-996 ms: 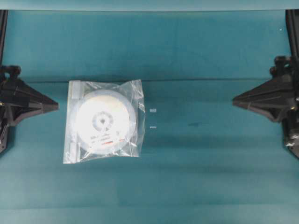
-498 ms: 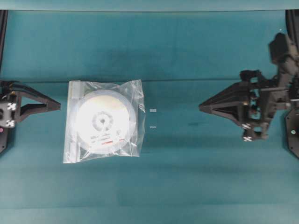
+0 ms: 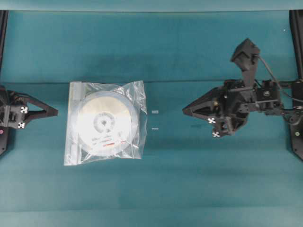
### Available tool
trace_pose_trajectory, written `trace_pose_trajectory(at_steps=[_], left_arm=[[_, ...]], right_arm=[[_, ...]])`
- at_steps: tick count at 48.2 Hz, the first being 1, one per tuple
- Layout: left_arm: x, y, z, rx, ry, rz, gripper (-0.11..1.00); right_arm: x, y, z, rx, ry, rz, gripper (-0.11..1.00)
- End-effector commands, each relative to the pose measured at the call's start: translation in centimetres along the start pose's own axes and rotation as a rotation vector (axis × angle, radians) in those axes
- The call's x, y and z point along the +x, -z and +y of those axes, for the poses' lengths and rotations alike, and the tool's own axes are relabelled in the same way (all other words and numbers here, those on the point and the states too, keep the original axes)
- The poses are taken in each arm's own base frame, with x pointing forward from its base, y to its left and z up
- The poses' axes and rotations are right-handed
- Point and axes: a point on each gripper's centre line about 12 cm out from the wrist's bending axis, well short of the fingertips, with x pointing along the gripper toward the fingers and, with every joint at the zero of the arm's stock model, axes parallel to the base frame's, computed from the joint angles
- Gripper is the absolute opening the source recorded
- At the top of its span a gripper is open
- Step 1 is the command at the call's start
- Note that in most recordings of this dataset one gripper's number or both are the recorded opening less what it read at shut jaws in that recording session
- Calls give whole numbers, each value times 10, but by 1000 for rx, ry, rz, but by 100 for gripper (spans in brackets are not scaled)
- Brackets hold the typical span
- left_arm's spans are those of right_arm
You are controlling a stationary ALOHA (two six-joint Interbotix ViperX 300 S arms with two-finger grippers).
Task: Take out the reel from the clear zip bag.
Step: 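Move both grippers inward toward the clear bag's left and right edges, then grasp the bag's left edge with the left gripper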
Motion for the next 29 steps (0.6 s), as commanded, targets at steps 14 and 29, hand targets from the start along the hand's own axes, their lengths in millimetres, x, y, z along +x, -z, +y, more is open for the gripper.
trace_pose_trajectory(at_steps=[14,29], left_arm=[[16,9,28,-44,-107,25,63],[39,20,51,-58,-170,50,92]], right_arm=[[11,-7,-7,103,31,-7,77],[18,-2,-12,119,52,9,78]])
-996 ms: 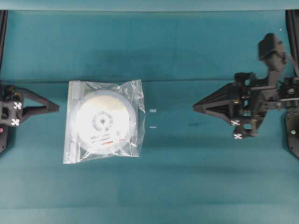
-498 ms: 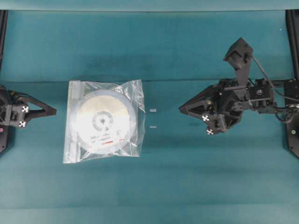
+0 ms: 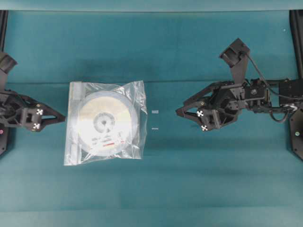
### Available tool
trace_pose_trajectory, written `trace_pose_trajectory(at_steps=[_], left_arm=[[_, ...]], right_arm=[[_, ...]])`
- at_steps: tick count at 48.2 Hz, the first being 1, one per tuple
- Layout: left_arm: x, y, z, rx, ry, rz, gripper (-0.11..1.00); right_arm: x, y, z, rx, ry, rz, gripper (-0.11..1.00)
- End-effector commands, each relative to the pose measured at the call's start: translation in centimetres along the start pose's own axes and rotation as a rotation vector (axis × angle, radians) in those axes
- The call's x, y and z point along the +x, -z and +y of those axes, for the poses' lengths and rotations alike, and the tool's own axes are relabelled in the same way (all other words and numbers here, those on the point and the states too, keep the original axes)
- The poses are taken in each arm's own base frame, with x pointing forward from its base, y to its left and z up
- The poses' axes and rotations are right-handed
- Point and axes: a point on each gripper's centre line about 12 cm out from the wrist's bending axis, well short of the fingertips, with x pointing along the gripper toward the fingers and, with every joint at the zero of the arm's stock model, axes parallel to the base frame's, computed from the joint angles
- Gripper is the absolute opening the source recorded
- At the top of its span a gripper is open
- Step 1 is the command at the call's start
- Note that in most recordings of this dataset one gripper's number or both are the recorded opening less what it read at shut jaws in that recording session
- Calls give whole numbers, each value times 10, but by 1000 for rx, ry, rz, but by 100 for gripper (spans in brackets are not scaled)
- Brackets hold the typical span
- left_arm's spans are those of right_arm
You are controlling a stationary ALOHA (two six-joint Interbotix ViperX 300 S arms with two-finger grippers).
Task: Take out the reel from the clear zip bag.
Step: 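Grasp the bag's left edge with the left gripper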
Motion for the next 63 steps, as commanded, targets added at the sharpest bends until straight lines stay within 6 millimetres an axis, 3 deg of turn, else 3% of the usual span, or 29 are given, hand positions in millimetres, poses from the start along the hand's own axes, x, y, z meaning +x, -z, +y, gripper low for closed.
trace_pose_trajectory(at_steps=[1,39,63], left_arm=[[10,1,7,-7,-19,-2,92],[52,11,37,-129,-67,-2,93],[65,5,29,-130,-31,-20,92]], right_arm=[[0,-5,5,18,-18,-17,78],[2,-5,5,31,-20,-22,78],[2,-6,4,30,-19,-23,78]])
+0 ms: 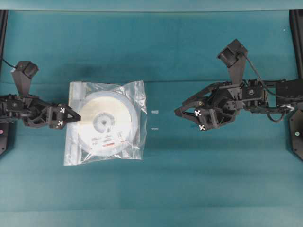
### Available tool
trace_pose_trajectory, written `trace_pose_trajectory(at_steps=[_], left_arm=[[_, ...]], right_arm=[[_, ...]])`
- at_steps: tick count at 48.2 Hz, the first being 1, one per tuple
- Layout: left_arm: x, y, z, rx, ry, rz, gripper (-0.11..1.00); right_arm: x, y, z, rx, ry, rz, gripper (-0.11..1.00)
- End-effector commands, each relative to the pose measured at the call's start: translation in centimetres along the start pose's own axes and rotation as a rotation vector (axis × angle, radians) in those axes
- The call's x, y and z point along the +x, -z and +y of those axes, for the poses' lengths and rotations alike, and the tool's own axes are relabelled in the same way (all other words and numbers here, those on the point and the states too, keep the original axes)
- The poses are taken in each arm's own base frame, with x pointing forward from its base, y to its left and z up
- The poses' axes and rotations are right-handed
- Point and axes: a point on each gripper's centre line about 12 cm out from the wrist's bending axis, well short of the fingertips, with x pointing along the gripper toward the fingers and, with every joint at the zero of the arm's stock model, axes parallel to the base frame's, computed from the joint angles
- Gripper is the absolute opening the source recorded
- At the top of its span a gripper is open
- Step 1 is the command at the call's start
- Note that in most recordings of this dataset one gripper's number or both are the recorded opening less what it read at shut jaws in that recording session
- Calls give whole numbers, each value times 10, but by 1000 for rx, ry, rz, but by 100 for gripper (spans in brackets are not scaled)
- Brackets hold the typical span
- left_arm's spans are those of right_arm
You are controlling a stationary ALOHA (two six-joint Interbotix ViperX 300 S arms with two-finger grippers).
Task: Take out the reel from the clear zip bag.
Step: 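Grasp the bag's left edge with the left gripper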
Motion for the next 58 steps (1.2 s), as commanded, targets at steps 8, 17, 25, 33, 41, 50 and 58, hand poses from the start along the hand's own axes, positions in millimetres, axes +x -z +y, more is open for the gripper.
trace_pose_trajectory(at_steps=[8,17,25,33,41,50,58], left_arm=[[5,-4,-7,-1,19,-10,91],[5,-4,-6,-1,15,-8,83],[5,-3,-5,7,7,-4,62],[4,-2,-3,10,0,-1,27],[4,-2,-2,38,-2,0,7],[4,-1,-2,45,-6,2,6],[3,-1,-1,44,-9,3,6]], right_arm=[[-1,-5,5,10,-18,-17,78],[-1,-5,6,11,-19,-16,78],[-1,-4,5,9,-18,-15,78],[0,-1,5,11,-13,-4,78],[7,5,-2,67,12,15,78],[23,15,-14,123,66,53,78],[40,21,-20,169,93,67,78]])
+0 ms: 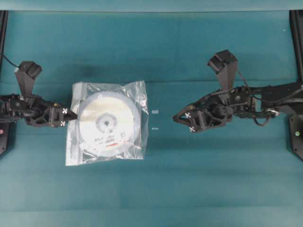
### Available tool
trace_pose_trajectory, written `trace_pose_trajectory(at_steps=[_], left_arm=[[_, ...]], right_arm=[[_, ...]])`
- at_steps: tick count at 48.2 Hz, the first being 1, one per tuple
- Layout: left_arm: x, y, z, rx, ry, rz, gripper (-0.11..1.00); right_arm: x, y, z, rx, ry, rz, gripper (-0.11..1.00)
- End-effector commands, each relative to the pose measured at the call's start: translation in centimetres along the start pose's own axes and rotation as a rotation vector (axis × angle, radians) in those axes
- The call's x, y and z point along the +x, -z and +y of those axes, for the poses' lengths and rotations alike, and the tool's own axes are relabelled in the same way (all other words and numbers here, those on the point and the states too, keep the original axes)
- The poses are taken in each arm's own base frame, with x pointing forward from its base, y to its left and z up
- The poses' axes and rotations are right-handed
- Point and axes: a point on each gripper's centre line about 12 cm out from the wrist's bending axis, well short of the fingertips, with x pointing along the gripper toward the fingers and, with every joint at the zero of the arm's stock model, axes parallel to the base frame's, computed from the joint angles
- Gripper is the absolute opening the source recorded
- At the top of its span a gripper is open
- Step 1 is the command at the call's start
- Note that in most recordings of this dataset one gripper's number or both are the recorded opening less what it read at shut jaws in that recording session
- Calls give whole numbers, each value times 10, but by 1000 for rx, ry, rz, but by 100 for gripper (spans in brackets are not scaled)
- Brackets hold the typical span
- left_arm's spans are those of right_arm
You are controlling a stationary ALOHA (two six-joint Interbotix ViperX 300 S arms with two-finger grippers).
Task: Take out the reel from the clear zip bag.
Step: 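Grasp the bag's left edge with the left gripper, then reach the right gripper into the bag opening and grasp the white reel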
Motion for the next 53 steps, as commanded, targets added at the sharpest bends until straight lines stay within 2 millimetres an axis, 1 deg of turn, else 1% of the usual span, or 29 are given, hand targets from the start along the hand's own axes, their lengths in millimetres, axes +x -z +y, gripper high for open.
trace_pose_trajectory(at_steps=[1,9,21,29,41,53], left_arm=[[0,-1,-3,5,11,-3,6],[0,-1,-3,5,11,-3,6],[0,-1,-4,5,13,-4,6],[0,-2,-5,5,15,-5,6],[0,-2,-4,5,15,-5,6],[1,-2,-5,5,17,-6,6]], right_arm=[[8,-2,8,21,-23,-12,78],[31,-3,6,30,-14,-18,78],[57,-11,17,33,-18,-25,80],[69,-15,22,37,-18,-26,85],[84,-16,20,39,-5,-24,85],[102,-21,28,39,-14,-29,85]])
